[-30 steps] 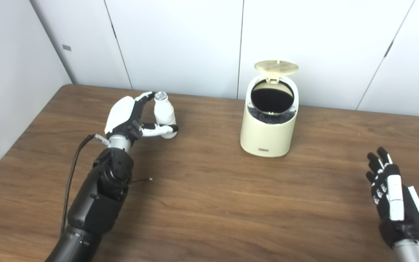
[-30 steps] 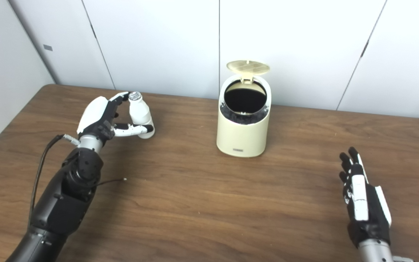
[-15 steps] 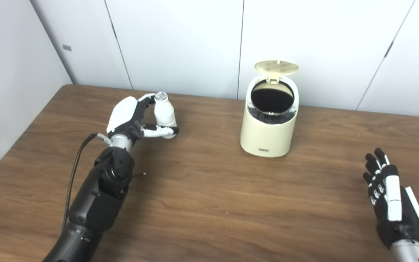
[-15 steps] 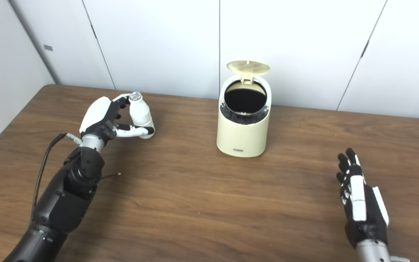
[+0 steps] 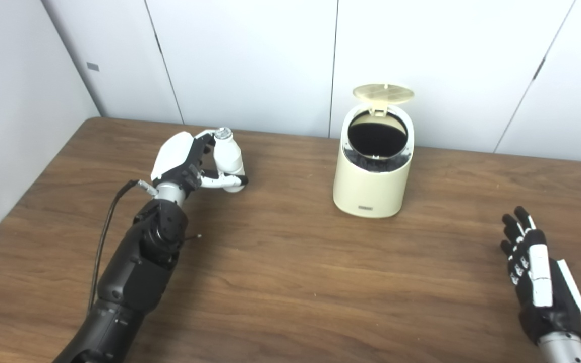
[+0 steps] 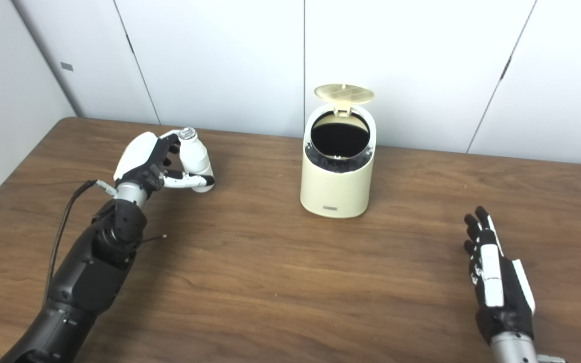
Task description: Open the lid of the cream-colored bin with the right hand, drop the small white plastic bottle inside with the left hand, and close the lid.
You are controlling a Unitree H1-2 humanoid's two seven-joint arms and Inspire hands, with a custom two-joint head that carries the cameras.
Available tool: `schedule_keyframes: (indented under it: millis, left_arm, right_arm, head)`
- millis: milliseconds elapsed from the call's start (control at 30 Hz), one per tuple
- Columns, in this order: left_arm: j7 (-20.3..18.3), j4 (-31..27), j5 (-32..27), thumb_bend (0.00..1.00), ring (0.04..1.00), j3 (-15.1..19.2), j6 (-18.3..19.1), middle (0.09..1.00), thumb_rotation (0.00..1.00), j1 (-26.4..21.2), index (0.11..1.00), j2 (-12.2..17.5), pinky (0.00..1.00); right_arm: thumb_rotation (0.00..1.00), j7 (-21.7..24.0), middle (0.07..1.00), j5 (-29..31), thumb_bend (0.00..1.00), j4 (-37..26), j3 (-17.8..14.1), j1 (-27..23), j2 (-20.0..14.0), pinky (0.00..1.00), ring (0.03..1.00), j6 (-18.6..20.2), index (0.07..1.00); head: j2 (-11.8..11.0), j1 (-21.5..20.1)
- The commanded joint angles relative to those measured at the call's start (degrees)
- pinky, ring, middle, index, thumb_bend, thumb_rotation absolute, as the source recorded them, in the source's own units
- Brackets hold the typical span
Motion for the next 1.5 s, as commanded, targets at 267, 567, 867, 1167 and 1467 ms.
schedule_keyframes:
  millis: [267, 567, 867, 1167, 1467]
  left_arm:
    - [2.2, 0.4, 0.0, 0.92, 0.774, 0.3, -3.0, 0.794, 0.30, -3.5, 0.820, 0.6, 0.66]
    - [6.0, 3.5, -4.8, 0.68, 0.520, 3.6, -10.0, 0.539, 0.02, -3.7, 0.616, -1.5, 0.45]
    - [13.0, 8.1, -5.4, 0.50, 0.438, 4.8, -18.5, 0.495, 0.00, -4.7, 0.481, -2.7, 0.41]
    - [14.9, 6.9, -4.5, 0.48, 0.435, 4.3, -19.4, 0.480, 0.00, -4.3, 0.477, -2.3, 0.37]
    - [11.4, -8.7, -2.8, 0.47, 0.418, 3.7, -16.4, 0.507, 0.00, -2.1, 0.476, -3.4, 0.34]
  right_arm:
    - [1.00, -0.9, 0.955, -2.3, 0.65, -0.6, 0.4, -1.5, -0.2, 1.00, 1.000, -3.9, 0.976]
    - [1.00, -0.2, 0.942, 0.6, 0.64, 0.8, -0.1, -1.9, 0.5, 0.99, 0.979, -5.1, 0.974]
    - [1.00, -0.3, 0.908, 1.0, 0.62, 1.1, -0.1, -1.7, 0.3, 1.00, 0.986, -5.7, 0.973]
    - [1.00, 0.0, 0.902, 1.2, 0.62, 2.2, 0.0, -2.0, 0.0, 1.00, 0.990, -6.1, 0.977]
    - [1.00, -0.4, 0.892, -1.0, 0.61, 2.0, 0.6, -1.7, -0.4, 1.00, 0.957, -6.0, 0.964]
  head:
    - [0.0, -0.3]
    - [-0.1, -0.8]
    - [0.1, -1.0]
    - [0.3, -1.3]
    - [0.6, -3.6]
